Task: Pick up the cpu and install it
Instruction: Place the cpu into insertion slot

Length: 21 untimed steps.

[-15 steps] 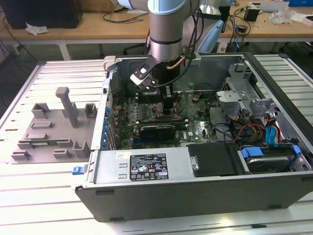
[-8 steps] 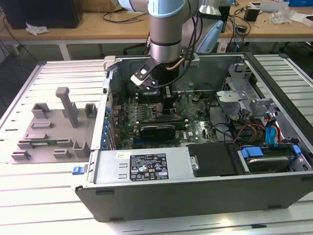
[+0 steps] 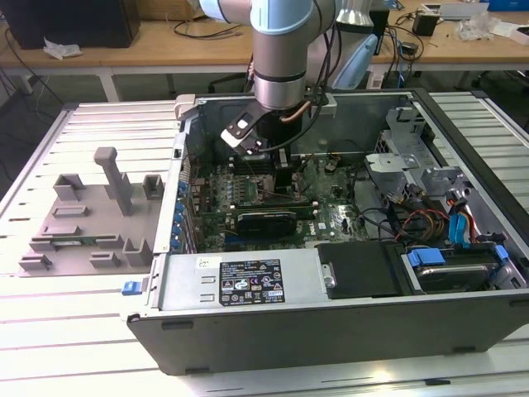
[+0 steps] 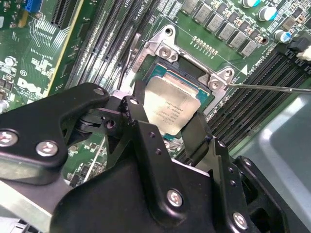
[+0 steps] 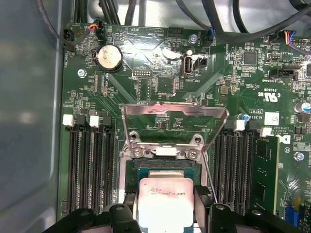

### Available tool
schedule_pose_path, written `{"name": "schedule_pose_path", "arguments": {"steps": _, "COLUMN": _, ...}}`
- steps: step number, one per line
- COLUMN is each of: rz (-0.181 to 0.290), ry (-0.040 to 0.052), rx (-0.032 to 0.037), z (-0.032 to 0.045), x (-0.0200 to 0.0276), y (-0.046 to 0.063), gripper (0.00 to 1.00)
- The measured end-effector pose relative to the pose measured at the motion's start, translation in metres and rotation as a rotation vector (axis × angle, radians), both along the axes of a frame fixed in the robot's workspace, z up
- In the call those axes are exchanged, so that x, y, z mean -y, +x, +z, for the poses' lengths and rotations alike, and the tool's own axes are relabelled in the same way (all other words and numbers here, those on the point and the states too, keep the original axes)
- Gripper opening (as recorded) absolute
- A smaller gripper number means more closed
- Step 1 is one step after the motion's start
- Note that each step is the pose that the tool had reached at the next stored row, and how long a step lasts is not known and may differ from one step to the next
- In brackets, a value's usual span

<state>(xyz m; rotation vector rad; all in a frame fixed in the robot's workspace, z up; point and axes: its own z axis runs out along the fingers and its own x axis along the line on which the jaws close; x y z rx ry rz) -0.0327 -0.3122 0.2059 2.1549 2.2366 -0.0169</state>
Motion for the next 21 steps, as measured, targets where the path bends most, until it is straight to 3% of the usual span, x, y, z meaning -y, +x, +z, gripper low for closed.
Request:
{"name": "schedule_pose_path", "arguments": {"steps": 9, "rz": -0.005, "ry": -0.0002, "rx": -0.0001, "z": -0.0037, "x": 0.0013, "y": 0.0008, "gripper": 0.55}}
{"name": "schedule_pose_path", "arguments": {"steps": 21, "rz": -0.005, "ry": 0.0003, "rx": 0.0000, "z": -0.0072, "x": -0.0003, "y": 0.0009, "gripper": 0.55}}
